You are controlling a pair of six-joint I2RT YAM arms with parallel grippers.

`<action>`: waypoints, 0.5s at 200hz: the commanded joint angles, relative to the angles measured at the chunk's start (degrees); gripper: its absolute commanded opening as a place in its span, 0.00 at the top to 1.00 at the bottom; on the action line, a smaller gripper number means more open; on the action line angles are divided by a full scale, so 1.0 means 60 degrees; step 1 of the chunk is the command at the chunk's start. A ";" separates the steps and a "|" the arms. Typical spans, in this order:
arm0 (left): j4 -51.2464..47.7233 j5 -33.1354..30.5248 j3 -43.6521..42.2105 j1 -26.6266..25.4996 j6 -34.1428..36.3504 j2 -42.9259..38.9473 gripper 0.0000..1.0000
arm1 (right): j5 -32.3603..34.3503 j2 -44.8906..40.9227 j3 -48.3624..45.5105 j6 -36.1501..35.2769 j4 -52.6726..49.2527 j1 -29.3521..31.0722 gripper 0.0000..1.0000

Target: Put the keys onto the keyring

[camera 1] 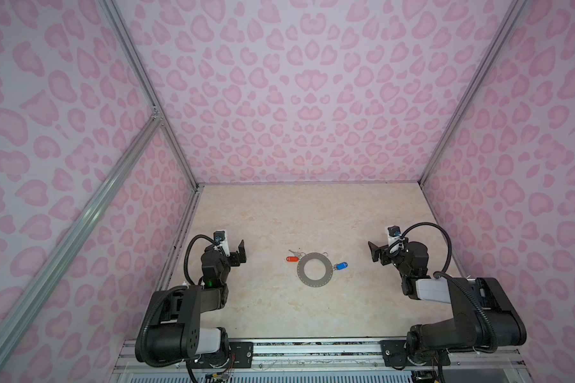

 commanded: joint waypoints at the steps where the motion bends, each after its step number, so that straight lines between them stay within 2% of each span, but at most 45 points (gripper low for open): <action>1: -0.0174 0.0077 0.1042 -0.0012 -0.0072 0.0341 0.03 | 0.0385 0.0326 0.0158 0.0528 0.1473 -0.0083 0.00; 10: 0.0036 -0.0100 0.0943 -0.0014 -0.0196 0.0344 0.03 | 0.0675 0.0467 0.0311 0.0444 0.0787 -0.0027 0.02; 22: 0.0068 -0.0350 0.0959 -0.0014 -0.0265 0.0371 0.03 | 0.0643 0.1146 0.0021 0.0776 0.2680 -0.0086 0.00; 37: -0.0029 -0.0365 0.0984 -0.0014 -0.0259 0.0344 0.03 | 0.0689 0.0617 0.0461 0.0534 0.0830 -0.0077 0.00; 58: -0.0089 -0.0367 0.1011 -0.0028 -0.0259 0.0345 0.03 | 0.0694 0.1055 0.0135 0.0737 0.2234 -0.0084 0.00; 72: -0.0132 -0.0409 0.1008 -0.0043 -0.0244 0.0305 0.03 | 0.0671 0.0861 0.0284 0.0627 0.1564 -0.0092 0.00; 87: -0.0167 -0.0418 0.1011 -0.0043 -0.0244 0.0306 0.03 | 0.0692 0.1025 0.0165 0.0723 0.2093 -0.0093 0.00; 100: -0.0233 -0.0425 0.1089 -0.0043 -0.0231 0.0355 0.03 | 0.0679 0.0928 0.0206 0.0645 0.1823 -0.0099 0.00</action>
